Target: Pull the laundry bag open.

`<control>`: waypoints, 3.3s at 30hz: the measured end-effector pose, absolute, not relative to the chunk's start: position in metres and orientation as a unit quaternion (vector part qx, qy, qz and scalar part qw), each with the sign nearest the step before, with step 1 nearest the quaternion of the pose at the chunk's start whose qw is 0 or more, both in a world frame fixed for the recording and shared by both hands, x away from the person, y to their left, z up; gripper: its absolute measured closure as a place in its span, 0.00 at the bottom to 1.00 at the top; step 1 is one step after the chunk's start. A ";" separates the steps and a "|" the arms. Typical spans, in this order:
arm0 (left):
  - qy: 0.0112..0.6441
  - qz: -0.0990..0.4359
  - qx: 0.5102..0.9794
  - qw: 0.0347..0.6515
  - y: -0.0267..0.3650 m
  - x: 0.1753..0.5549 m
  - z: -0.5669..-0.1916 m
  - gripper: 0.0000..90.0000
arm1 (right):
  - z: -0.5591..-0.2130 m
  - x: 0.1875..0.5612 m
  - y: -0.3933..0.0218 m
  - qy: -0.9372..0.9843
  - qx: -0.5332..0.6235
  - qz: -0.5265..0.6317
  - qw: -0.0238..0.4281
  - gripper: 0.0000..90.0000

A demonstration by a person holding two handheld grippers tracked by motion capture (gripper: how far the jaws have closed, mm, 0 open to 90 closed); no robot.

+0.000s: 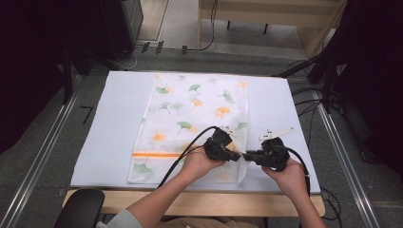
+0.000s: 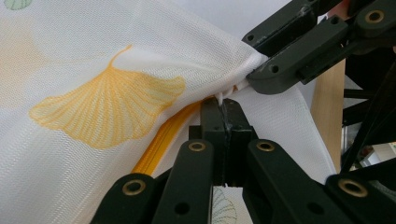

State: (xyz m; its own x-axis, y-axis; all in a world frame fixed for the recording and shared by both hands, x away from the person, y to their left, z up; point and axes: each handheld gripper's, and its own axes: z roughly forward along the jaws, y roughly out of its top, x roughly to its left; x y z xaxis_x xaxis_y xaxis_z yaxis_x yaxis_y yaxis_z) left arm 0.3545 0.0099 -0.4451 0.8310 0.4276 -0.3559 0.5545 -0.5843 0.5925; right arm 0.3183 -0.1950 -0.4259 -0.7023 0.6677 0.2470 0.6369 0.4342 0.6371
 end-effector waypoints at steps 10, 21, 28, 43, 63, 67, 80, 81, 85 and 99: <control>0.278 -0.082 0.890 0.352 0.012 0.355 -0.445 1.00 | -0.425 0.318 -0.195 0.847 0.382 0.368 0.023 0.95; 0.292 -0.081 0.892 0.336 0.032 0.360 -0.446 1.00 | -0.424 0.318 -0.203 0.843 0.385 0.374 0.026 0.94; 0.300 -0.088 0.890 0.331 0.053 0.362 -0.447 1.00 | -0.425 0.319 -0.203 0.844 0.387 0.370 0.027 0.94; 0.301 -0.091 0.884 0.345 0.062 0.362 -0.450 1.00 | -0.426 0.320 -0.204 0.843 0.390 0.371 0.026 0.94; 0.300 -0.095 0.882 0.350 0.063 0.361 -0.447 1.00 | -0.427 0.322 -0.206 0.841 0.392 0.371 0.025 0.94; 0.302 -0.094 0.883 0.346 0.065 0.362 -0.447 1.00 | -0.427 0.322 -0.206 0.842 0.392 0.370 0.025 0.94; 0.326 -0.090 0.877 0.341 0.089 0.364 -0.450 1.00 | -0.427 0.323 -0.210 0.840 0.396 0.370 0.024 0.94; 0.323 -0.092 0.878 0.342 0.090 0.365 -0.451 1.00 | -0.427 0.323 -0.210 0.840 0.397 0.369 0.025 0.94; 0.324 -0.090 0.877 0.343 0.091 0.364 -0.450 1.00 | -0.427 0.323 -0.210 0.841 0.394 0.370 0.024 0.94; 0.328 -0.090 0.876 0.343 0.093 0.365 -0.450 1.00 | -0.426 0.323 -0.210 0.841 0.395 0.369 0.025 0.94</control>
State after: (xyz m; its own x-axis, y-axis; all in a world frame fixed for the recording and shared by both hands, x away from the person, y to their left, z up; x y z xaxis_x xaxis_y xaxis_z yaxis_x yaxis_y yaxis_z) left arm 0.3652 0.0928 -0.4497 0.7693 0.5125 -0.3815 0.6353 -0.5505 0.5416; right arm 0.3230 -0.2098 -0.4260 -0.6875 0.6820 0.2497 0.6454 0.4161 0.6406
